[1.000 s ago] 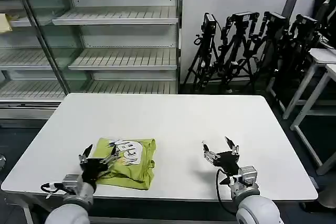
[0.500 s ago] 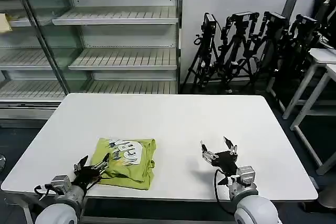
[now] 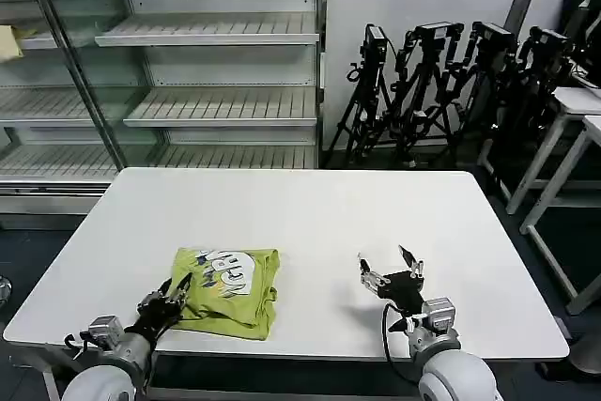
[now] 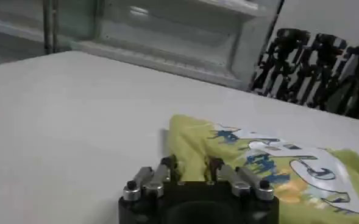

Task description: Fold and organize the clothes.

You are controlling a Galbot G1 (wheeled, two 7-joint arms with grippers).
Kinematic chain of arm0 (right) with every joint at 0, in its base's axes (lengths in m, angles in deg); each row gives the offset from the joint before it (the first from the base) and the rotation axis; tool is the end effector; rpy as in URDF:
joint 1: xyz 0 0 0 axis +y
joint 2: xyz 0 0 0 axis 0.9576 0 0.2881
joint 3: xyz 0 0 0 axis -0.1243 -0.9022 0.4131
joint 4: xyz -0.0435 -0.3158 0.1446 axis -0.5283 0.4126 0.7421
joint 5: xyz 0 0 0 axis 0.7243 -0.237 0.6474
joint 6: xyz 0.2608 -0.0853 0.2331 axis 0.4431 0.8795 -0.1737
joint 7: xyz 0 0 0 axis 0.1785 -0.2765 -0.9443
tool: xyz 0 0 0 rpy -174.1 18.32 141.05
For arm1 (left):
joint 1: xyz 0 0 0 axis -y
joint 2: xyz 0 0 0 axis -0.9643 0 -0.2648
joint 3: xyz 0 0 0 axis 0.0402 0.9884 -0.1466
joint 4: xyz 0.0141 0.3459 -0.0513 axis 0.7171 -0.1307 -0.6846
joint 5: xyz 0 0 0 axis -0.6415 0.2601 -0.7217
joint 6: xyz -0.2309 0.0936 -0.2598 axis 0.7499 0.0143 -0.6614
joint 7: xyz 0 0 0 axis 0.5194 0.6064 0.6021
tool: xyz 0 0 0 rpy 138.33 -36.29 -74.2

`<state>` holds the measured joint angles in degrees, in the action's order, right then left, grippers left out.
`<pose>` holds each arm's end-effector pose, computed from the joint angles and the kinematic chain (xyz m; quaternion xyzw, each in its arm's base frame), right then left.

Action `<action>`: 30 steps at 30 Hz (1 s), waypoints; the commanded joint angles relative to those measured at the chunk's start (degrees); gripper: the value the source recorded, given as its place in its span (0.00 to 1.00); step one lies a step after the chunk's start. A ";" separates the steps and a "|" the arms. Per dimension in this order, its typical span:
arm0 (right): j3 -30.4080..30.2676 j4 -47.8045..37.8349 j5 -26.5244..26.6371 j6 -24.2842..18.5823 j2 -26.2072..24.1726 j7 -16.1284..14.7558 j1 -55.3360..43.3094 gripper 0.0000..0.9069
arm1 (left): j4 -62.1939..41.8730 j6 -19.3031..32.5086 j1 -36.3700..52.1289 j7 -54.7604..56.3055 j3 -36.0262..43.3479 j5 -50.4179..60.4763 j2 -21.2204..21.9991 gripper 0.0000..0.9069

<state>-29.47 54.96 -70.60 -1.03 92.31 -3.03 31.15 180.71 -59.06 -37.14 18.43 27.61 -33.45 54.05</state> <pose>0.2460 -0.0023 -0.2415 0.0966 -0.9895 0.0286 0.1040 0.2418 0.1186 -0.3028 -0.0393 -0.9690 0.1142 0.2153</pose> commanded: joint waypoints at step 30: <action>-1.70 0.39 -0.29 -0.67 0.64 -0.07 -0.85 1.00 | -0.66 -2.48 -8.49 -6.54 -38.69 31.32 -30.65 0.02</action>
<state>-30.97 55.25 -70.88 -1.70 92.93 -3.15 30.38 178.13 -59.91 -41.62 14.09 7.81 -23.52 36.73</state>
